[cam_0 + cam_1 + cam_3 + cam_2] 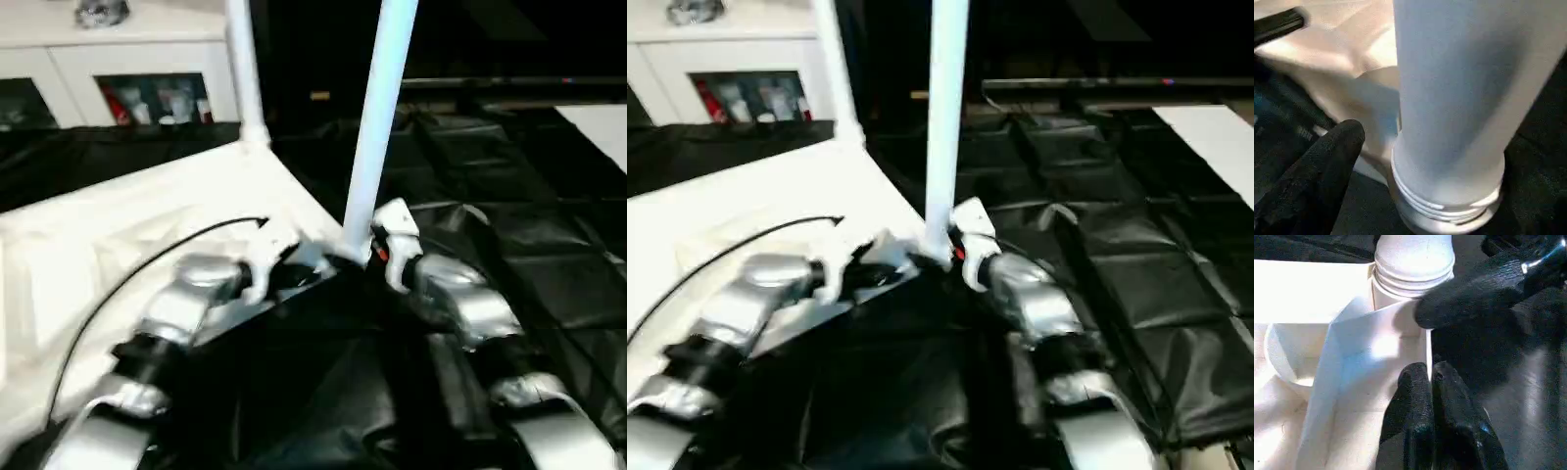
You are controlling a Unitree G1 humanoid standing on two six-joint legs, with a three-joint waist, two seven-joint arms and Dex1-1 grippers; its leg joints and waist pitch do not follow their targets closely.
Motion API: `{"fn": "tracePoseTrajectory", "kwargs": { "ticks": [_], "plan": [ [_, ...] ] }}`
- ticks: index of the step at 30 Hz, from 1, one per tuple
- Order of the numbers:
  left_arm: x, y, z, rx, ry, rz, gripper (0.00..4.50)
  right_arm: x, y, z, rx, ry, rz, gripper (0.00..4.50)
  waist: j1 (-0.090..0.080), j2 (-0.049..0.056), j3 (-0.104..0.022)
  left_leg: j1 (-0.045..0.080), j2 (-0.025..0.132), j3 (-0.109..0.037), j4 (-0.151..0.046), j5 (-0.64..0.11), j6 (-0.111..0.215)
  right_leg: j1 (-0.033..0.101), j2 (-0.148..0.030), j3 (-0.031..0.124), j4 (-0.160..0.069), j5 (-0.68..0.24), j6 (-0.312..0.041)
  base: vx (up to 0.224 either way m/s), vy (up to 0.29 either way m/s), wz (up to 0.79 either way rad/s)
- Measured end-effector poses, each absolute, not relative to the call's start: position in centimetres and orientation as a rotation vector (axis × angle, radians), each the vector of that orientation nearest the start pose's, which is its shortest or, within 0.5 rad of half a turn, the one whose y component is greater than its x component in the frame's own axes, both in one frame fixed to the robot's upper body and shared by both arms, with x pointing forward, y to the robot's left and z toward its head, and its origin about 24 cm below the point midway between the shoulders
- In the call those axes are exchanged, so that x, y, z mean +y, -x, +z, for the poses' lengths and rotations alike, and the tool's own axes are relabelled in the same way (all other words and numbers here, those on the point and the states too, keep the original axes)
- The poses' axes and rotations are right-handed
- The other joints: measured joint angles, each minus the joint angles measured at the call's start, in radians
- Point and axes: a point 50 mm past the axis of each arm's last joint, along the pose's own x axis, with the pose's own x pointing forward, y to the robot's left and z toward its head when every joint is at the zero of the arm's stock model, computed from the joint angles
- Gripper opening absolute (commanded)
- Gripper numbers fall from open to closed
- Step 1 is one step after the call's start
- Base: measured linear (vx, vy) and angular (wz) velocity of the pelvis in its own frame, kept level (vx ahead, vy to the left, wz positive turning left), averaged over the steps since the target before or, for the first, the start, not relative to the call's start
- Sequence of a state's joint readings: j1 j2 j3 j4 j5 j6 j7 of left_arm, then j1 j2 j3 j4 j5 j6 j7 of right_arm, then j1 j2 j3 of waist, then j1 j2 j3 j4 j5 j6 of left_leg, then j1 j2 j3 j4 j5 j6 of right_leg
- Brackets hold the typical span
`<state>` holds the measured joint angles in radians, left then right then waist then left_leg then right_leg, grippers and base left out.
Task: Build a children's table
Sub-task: Rotate leg to tighten
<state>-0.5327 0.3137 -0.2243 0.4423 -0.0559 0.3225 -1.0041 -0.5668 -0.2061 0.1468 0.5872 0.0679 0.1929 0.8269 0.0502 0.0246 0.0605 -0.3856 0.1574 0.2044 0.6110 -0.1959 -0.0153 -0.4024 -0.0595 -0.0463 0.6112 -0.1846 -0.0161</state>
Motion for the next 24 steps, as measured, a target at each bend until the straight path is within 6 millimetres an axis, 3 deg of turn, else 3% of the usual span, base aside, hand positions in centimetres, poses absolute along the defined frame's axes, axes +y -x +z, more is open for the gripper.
{"fn": "tracePoseTrajectory", "kwargs": {
  "ticks": [5, 17, 21, 24],
  "plan": [
    [13.6, -30.1, 5.5, 0.458, -0.22, -1.24, 0.0, -12.0, -32.0, 5.2, 0.338, 0.178, 1.107, 4.45, 0.015, 0.0, 0.0, 0.0, 0.001, 0.0, 0.0, 0.0, 0.0, 0.0, 0.0, -0.001, 0.0, 0.0, 0.0, 0.0, 0.0, 0.0],
    [14.0, -29.5, 5.6, 0.47, -0.222, -1.285, 0.0, -11.8, -31.4, 5.3, 0.336, 0.141, 1.163, 3.43, 0.021, 0.0, 0.001, -0.001, 0.001, 0.0, 0.001, 0.0, 0.0, 0.0, 0.0, 0.0, 0.0, 0.0, 0.0, 0.0, 0.0, 0.0],
    [13.7, -29.9, 5.5, 0.459, -0.223, -1.236, 0.0, -11.2, -31.8, 4.9, 0.318, 0.111, 1.076, 2.99, 0.015, 0.0, 0.001, 0.0, 0.001, 0.0, 0.001, 0.0, 0.0, 0.0, 0.0, 0.0, 0.0, 0.0, 0.0, 0.0, 0.0, 0.0],
    [12.9, -30.9, 5.4, 0.443, -0.224, -1.153, 0.0, -10.6, -33.0, 4.6, 0.308, 0.082, 0.901, 2.88, 0.003, 0.0, 0.001, 0.0, 0.0, 0.0, 0.001, 0.0, 0.0, 0.0, 0.0, 0.0, 0.001, 0.001, -0.001, 0.0, 0.0, 0.0]
  ]
}}
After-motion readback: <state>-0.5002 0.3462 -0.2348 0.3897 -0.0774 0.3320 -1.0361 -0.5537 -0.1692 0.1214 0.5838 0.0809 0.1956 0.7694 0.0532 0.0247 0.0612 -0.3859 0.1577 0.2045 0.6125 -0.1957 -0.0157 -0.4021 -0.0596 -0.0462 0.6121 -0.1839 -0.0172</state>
